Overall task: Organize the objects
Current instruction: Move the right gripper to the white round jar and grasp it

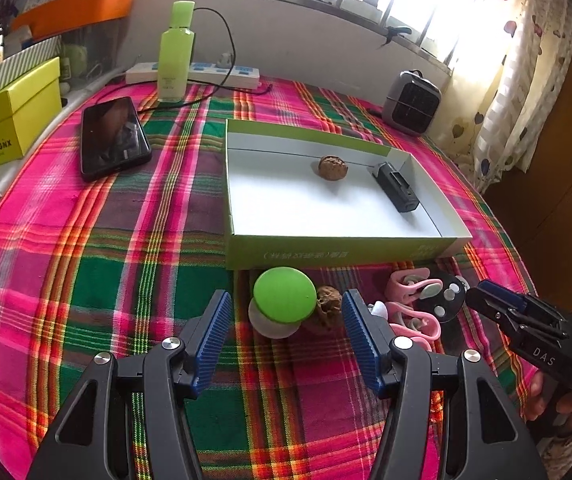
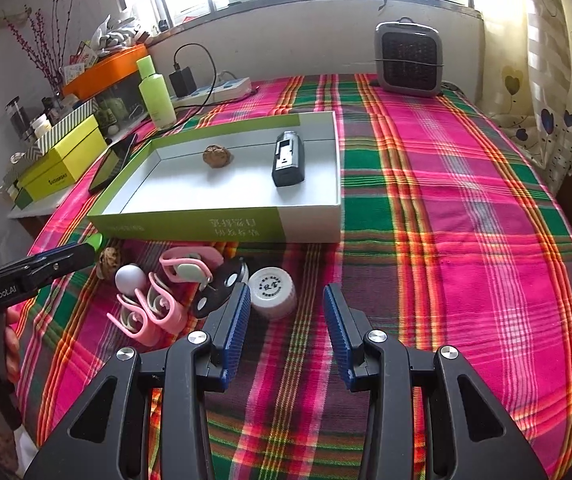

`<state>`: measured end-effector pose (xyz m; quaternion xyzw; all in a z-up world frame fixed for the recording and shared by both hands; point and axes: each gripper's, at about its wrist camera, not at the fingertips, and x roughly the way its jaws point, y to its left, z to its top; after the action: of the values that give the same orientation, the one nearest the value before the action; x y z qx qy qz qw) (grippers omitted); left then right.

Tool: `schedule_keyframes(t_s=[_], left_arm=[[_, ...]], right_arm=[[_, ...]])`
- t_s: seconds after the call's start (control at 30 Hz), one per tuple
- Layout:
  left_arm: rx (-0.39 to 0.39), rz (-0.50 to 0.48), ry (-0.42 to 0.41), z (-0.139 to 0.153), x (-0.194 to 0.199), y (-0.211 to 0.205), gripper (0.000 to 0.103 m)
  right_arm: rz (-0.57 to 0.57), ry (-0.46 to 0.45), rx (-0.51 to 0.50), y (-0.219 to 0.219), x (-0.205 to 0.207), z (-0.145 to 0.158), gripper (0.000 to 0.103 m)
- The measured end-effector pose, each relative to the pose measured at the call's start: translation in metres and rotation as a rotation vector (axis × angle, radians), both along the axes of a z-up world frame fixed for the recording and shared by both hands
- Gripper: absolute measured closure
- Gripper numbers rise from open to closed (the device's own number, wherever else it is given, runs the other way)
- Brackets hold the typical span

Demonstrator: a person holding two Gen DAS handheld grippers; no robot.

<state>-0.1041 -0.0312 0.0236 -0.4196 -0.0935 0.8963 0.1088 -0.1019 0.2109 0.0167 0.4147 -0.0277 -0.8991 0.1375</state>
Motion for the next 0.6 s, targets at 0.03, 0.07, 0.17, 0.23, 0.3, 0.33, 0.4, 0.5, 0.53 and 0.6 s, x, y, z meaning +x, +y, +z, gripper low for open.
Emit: schedule_keyframes(t_s=[0.03,0.07,0.17,0.23,0.3,0.33,0.4,0.5,0.53,0.6], left_arm=[[0.001,-0.003,-0.002,-0.001,-0.001,0.001,0.046],[-0.002,-0.005,-0.006,-0.003,-0.001,0.001,0.046],[-0.003,-0.003,-0.02,-0.008,-0.004,0.0,0.046],[-0.002,0.005,-0.018,-0.008,-0.005,-0.002,0.046],[-0.002,0.009,-0.017,-0.008,-0.007,-0.003,0.046],[-0.002,0.007,-0.017,-0.008,-0.007,-0.003,0.046],[-0.005,0.008,-0.013,-0.008,-0.008,-0.004,0.046],[0.006,0.019,-0.012,-0.008,-0.011,-0.006,0.046],[0.006,0.024,-0.011,-0.008,-0.012,-0.006,0.046],[0.0,0.029,-0.005,-0.007,-0.013,-0.006,0.046]], right_arm=[[0.004,-0.001,0.006,-0.001,-0.001,-0.001,0.064],[0.006,-0.002,0.013,-0.003,-0.001,-0.002,0.064],[0.01,-0.01,0.018,-0.004,-0.005,-0.004,0.064],[0.011,-0.013,0.027,-0.005,-0.007,-0.005,0.064],[0.012,-0.021,0.034,-0.006,-0.01,-0.007,0.064],[0.012,-0.026,0.037,-0.007,-0.011,-0.008,0.064],[0.013,-0.031,0.043,-0.008,-0.013,-0.01,0.064],[0.009,-0.031,0.05,-0.009,-0.015,-0.011,0.064],[0.008,-0.031,0.051,-0.009,-0.016,-0.011,0.064],[0.007,-0.03,0.063,-0.009,-0.017,-0.011,0.064]])
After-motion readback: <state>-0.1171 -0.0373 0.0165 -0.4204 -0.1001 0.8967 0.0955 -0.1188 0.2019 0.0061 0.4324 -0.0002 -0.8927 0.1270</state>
